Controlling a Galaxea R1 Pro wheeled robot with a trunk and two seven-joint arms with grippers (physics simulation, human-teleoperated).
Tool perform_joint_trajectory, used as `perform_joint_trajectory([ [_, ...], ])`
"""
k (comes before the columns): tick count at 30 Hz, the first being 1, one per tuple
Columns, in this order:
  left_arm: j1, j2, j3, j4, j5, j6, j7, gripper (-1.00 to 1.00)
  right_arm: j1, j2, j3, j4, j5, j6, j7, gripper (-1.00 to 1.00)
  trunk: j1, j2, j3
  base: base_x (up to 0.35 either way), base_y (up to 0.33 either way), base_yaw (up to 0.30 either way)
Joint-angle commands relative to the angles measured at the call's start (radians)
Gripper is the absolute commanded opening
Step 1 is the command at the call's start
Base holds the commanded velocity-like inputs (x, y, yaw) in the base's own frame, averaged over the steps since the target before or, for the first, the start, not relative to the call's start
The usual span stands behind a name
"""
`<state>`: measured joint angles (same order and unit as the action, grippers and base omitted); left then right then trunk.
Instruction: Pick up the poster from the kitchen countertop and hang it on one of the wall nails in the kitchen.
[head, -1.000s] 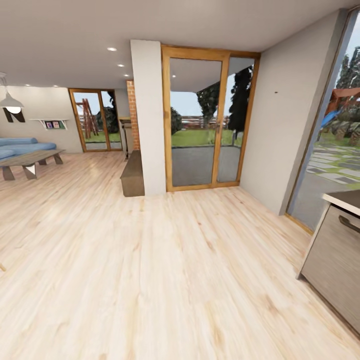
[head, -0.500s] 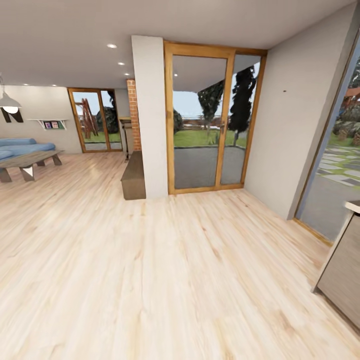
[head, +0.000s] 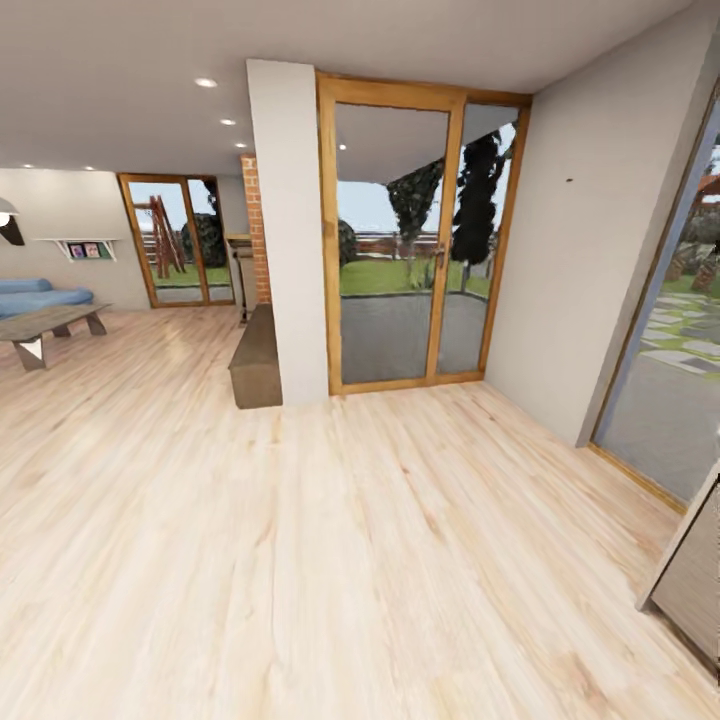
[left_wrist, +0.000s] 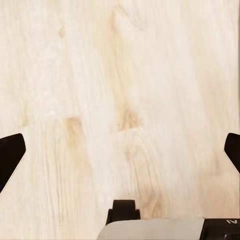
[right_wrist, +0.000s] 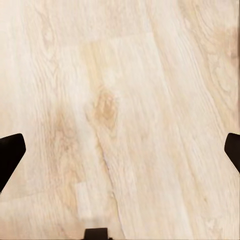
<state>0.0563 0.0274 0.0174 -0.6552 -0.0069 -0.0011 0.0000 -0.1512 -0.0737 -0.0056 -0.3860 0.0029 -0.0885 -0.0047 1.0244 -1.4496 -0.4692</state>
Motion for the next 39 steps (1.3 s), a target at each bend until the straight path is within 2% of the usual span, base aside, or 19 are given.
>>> perform_joint_trajectory([
  [1, 0.000, 0.000, 0.001, -0.002, -0.001, 0.000, 0.000, 1.00, -0.001, 0.000, -0.001, 0.001, 0.001, -0.003, 0.000, 1.00, 0.001, 0.000, -0.001, 0.338, 0.001, -0.223],
  [15, 0.000, 0.001, 0.001, -0.001, -0.001, 0.000, 0.000, 1.00, -0.001, 0.000, -0.001, 0.001, 0.002, -0.002, 0.000, 1.00, 0.001, 0.000, -0.001, 0.338, 0.000, -0.259],
  [25, 0.000, 0.017, 0.001, -0.001, -0.001, 0.000, 0.000, 1.00, -0.001, 0.000, -0.001, 0.001, 0.002, -0.003, 0.000, 1.00, 0.001, 0.000, -0.001, 0.339, 0.000, -0.259],
  [39, 0.000, 0.019, 0.001, -0.001, -0.001, 0.000, 0.000, 1.00, -0.001, 0.000, -0.001, 0.001, 0.003, -0.004, 0.000, 1.00, 0.001, 0.000, -0.001, 0.339, 0.000, -0.031],
])
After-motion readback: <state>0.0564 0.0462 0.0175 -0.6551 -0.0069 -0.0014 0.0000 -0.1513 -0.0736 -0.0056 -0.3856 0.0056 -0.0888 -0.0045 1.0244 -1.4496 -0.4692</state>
